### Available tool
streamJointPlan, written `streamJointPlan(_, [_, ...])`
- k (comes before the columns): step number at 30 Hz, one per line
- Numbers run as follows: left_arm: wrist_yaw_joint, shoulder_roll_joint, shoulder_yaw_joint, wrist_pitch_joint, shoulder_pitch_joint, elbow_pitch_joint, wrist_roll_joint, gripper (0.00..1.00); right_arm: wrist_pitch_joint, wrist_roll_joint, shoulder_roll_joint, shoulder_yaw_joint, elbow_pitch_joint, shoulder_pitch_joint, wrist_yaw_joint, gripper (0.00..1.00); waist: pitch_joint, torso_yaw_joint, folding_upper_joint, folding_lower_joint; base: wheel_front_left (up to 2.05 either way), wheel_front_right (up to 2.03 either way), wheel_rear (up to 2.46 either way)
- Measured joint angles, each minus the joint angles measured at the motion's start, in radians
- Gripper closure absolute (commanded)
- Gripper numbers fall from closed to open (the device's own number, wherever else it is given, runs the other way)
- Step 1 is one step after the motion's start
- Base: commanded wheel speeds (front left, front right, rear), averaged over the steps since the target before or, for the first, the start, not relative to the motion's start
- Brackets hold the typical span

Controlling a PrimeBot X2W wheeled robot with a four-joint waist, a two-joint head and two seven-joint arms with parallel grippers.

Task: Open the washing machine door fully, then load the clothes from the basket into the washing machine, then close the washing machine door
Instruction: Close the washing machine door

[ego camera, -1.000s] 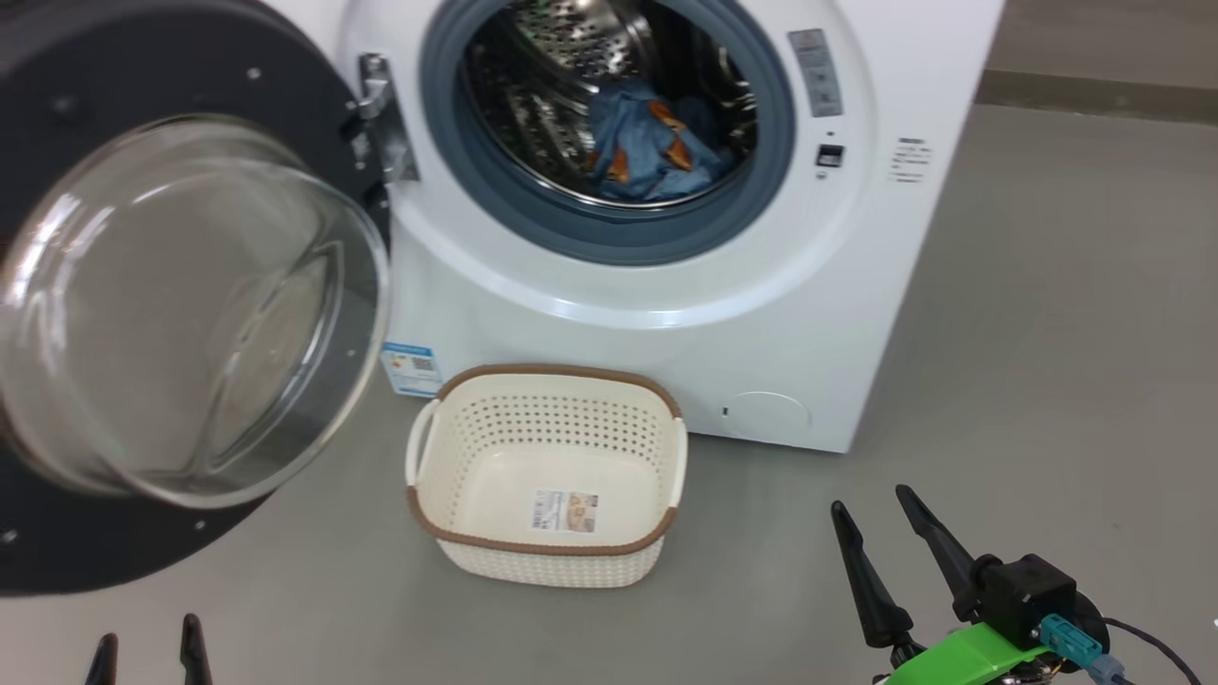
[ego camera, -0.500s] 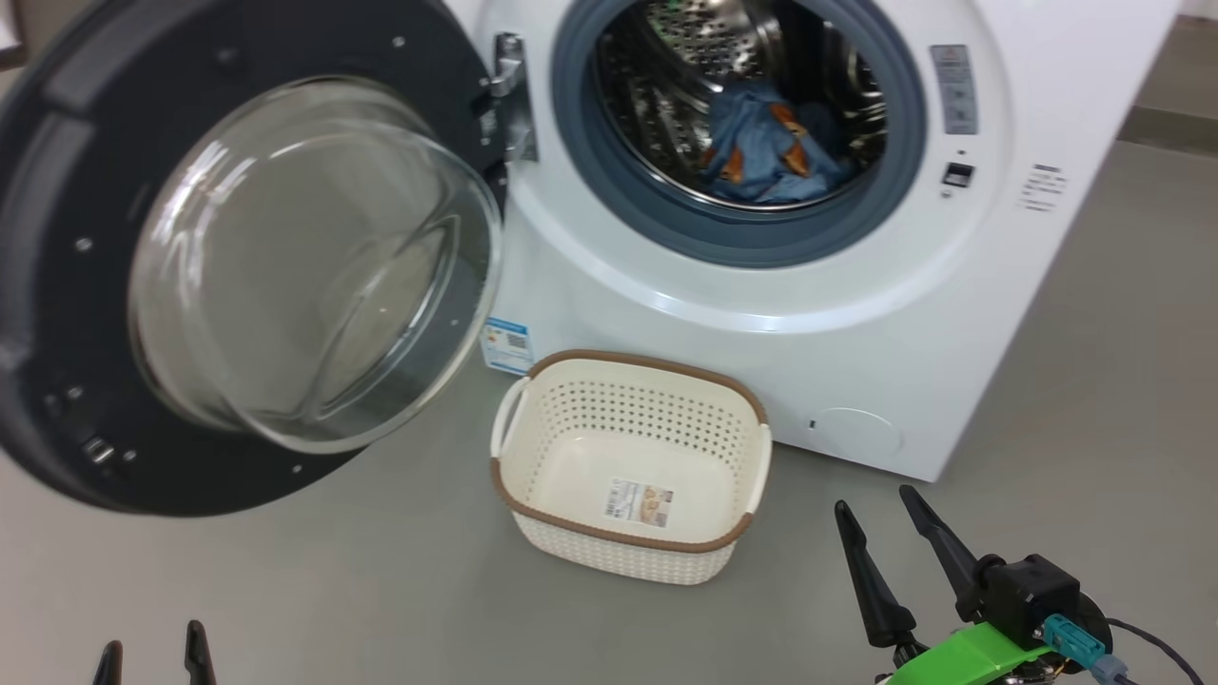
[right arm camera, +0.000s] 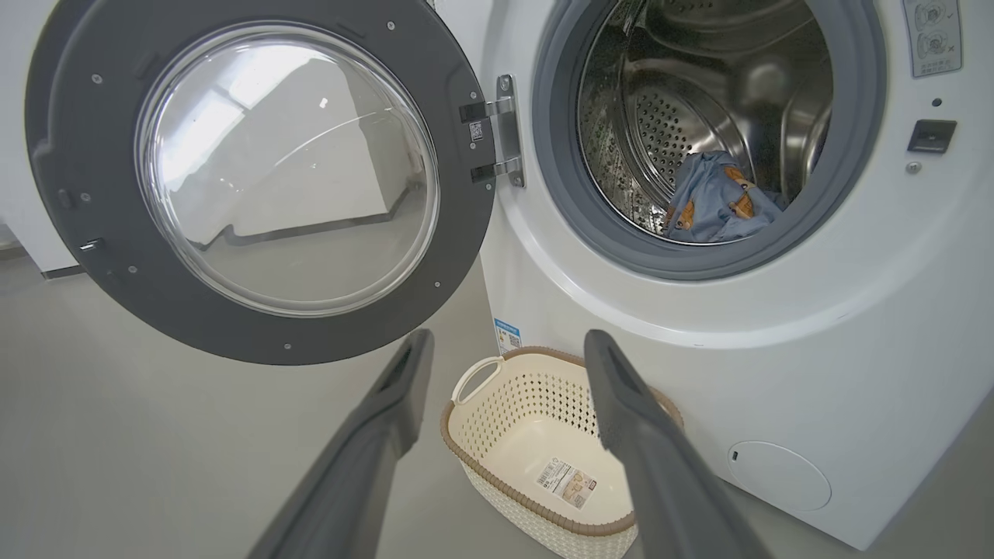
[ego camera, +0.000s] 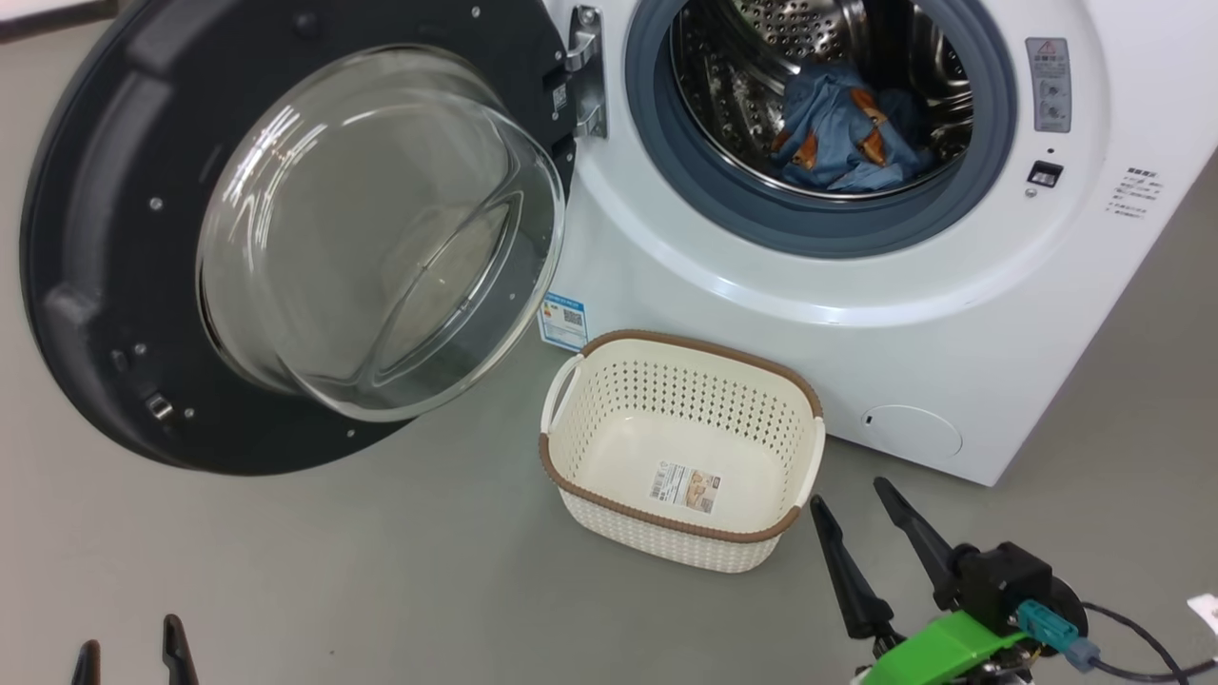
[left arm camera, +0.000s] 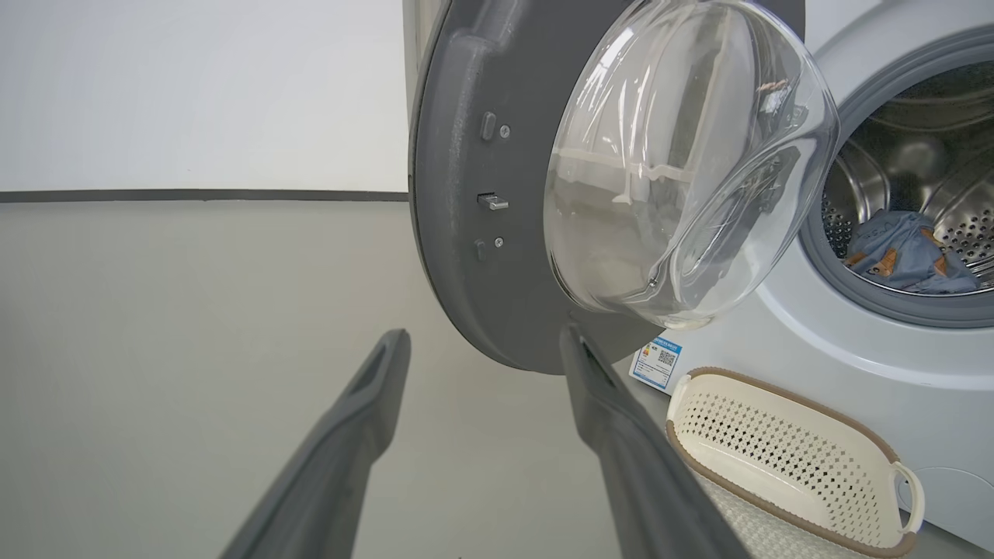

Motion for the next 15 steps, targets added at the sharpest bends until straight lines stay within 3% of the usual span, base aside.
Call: streamJointPlan(15, [0.025, 0.0, -0.004, 0.0, 0.016, -0.024, -0.015, 0.0, 0.0, -0.009, -0.001, 0.007, 0.026, -0.036, 0.0, 0.0, 0.011, 0.005, 0.0, 0.0, 0.0, 0.0, 0.0])
